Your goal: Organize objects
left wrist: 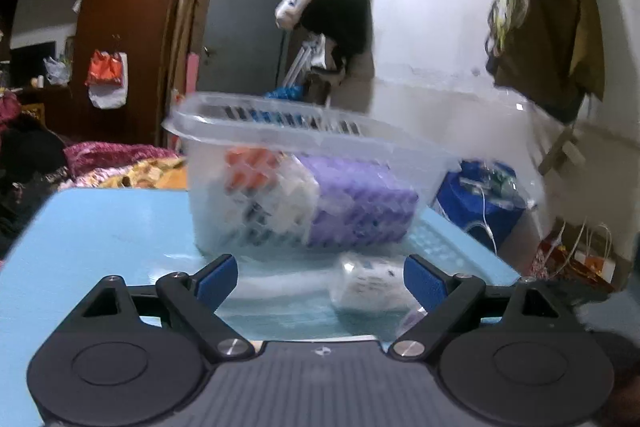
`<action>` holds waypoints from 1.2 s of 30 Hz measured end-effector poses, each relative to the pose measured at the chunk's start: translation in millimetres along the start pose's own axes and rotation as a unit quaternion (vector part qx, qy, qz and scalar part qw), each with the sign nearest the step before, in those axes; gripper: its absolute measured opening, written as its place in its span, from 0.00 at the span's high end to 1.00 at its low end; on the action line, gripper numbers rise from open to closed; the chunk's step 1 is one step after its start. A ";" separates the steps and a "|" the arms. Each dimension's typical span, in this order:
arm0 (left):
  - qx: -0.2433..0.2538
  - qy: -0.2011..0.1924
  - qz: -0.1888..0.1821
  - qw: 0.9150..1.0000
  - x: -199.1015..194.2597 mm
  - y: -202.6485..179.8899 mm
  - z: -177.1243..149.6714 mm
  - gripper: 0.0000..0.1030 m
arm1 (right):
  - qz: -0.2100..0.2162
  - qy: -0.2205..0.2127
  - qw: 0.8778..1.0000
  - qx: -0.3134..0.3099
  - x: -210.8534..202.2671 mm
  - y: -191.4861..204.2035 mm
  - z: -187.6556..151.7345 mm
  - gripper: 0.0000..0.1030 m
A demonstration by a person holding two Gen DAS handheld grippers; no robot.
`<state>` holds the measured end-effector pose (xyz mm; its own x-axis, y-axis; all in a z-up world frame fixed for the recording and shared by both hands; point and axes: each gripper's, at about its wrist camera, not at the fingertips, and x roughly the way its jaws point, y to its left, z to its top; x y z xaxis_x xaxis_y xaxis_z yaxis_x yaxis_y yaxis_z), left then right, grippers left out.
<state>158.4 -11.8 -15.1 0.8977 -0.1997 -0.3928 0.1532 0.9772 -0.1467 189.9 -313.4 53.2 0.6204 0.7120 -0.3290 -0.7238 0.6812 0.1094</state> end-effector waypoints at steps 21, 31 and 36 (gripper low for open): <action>0.084 0.027 0.035 0.995 43.1 -62.0 -4.5 0.29 | -0.049 -0.049 0.997 0.039 -43.4 -55.6 -3.0 0.60; 0.013 -0.061 0.023 0.998 -32.3 -11.1 -5.0 0.29 | 0.005 -0.051 0.998 0.024 -35.4 -44.3 -7.3 0.62; 0.011 -0.094 0.051 0.994 -52.1 1.4 -5.7 0.29 | 0.023 -0.061 0.998 0.027 -37.6 -38.7 -4.7 0.62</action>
<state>109.4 -0.4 0.0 0.9699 -0.0856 -0.2280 0.0658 0.9934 -0.0935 193.2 -367.4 56.8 0.6207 0.7564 -0.2062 -0.7377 0.6525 0.1733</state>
